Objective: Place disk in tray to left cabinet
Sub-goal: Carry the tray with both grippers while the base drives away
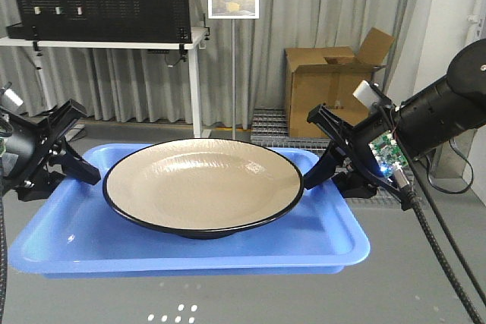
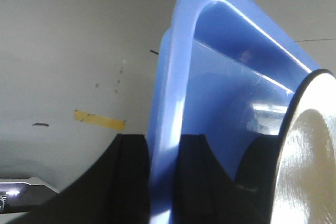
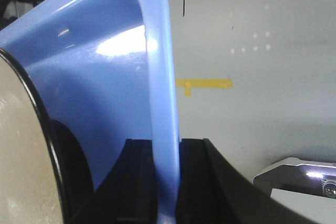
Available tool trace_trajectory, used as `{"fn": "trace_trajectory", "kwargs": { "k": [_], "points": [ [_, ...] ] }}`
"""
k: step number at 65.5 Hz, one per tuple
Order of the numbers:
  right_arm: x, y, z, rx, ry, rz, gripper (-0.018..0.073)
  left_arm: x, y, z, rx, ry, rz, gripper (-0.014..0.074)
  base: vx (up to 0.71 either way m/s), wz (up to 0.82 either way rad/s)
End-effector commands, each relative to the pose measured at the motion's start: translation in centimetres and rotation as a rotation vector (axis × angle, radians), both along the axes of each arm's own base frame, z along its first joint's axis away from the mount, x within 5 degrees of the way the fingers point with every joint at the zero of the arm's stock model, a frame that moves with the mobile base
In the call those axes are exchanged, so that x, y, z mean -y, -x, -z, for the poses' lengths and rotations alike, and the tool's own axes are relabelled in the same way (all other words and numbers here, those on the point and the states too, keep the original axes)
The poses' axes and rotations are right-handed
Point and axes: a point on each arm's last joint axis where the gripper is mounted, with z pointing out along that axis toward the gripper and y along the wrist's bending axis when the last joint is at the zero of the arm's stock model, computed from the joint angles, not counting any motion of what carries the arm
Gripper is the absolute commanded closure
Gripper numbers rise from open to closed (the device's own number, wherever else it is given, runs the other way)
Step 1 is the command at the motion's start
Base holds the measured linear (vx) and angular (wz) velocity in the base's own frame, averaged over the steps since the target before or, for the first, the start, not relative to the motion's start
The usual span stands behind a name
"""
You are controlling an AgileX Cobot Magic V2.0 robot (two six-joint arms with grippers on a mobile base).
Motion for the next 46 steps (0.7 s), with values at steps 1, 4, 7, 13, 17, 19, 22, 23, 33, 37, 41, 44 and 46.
{"fn": "trace_trajectory", "kwargs": {
  "k": [1, 4, 7, 13, 17, 19, 22, 23, 33, 37, 41, 44, 46],
  "points": [
    [-1.65, 1.97, -4.49, 0.077, -0.211, -0.027, 0.0561, 2.20, 1.96, -3.89, 0.053, 0.213, 0.054, 0.0596, 0.68, -0.13],
    [-1.66, 1.99, -4.49, 0.075, -0.210, -0.028, 0.0561, 2.20, 1.96, -3.89, 0.053, 0.213, 0.054, 0.0596, 0.68, -0.12],
    [-1.66, 1.99, -4.49, 0.075, -0.210, -0.028, 0.0561, 2.20, 1.96, -3.89, 0.053, 0.213, 0.054, 0.0596, 0.67, -0.12],
    [-1.65, 1.99, -4.48, 0.075, -0.209, -0.028, 0.0561, 2.20, 1.96, -3.89, 0.053, 0.213, 0.054, 0.0596, 0.67, -0.12],
    [-1.65, 1.99, -4.48, 0.075, -0.209, -0.028, 0.0561, 2.20, 1.96, -3.89, 0.053, 0.213, 0.054, 0.0596, 0.66, -0.11],
    [-1.65, 1.99, -4.48, 0.075, -0.209, -0.028, 0.0561, 2.20, 1.96, -3.89, 0.053, 0.213, 0.054, 0.0596, 0.66, -0.09],
    [-1.65, 1.99, -4.48, 0.075, -0.209, -0.028, 0.0561, 2.20, 1.96, -3.89, 0.053, 0.213, 0.054, 0.0596, 0.65, -0.08],
    [-1.65, 1.99, -4.48, 0.075, -0.209, -0.028, 0.0561, 2.20, 1.96, -3.89, 0.053, 0.213, 0.054, 0.0596, 0.65, -0.07],
    [-1.65, 1.99, -4.48, 0.075, -0.209, -0.028, 0.0561, 2.20, 1.96, -3.89, 0.053, 0.213, 0.054, 0.0596, 0.64, -0.06],
    [-1.65, 1.99, -4.48, 0.075, -0.209, -0.028, 0.0561, 2.20, 1.96, -3.89, 0.053, 0.213, 0.054, 0.0596, 0.63, -0.05],
    [-1.65, 1.99, -4.48, 0.075, -0.209, -0.028, 0.0561, 2.20, 1.96, -3.89, 0.053, 0.213, 0.054, 0.0596, 0.63, -0.06],
    [-1.65, 1.99, -4.48, 0.075, -0.209, -0.028, 0.0561, 2.20, 1.96, -3.89, 0.053, 0.213, 0.054, 0.0596, 0.63, -0.07],
    [-1.65, 1.99, -4.48, 0.075, -0.209, -0.028, 0.0561, 2.20, 1.96, -3.89, 0.053, 0.213, 0.054, 0.0596, 0.62, -0.07]
  ]
}}
